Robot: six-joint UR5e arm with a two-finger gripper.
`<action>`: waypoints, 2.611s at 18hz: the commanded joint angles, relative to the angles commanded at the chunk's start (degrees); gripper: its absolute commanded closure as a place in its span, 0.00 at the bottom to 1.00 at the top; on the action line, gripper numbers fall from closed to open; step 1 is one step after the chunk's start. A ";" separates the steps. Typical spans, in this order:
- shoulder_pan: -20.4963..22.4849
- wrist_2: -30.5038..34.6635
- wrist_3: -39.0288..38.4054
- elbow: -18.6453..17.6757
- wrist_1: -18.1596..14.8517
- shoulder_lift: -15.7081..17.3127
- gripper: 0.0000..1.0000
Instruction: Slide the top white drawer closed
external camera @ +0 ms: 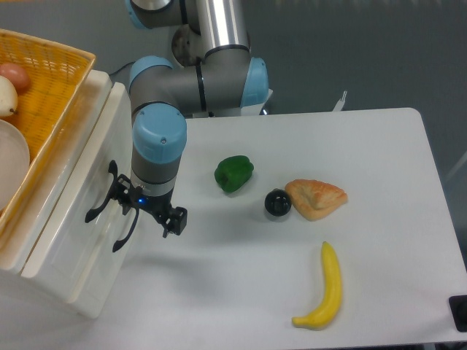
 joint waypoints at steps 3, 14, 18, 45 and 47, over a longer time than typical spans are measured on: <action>0.53 -0.18 0.17 0.09 0.00 0.09 0.00; 5.53 -0.26 8.50 1.32 0.18 -0.44 0.00; 7.73 0.35 16.94 1.05 0.09 -0.09 0.00; 25.31 12.57 59.77 1.23 -0.88 -4.13 0.00; 25.40 12.83 59.85 1.23 -0.97 -3.87 0.00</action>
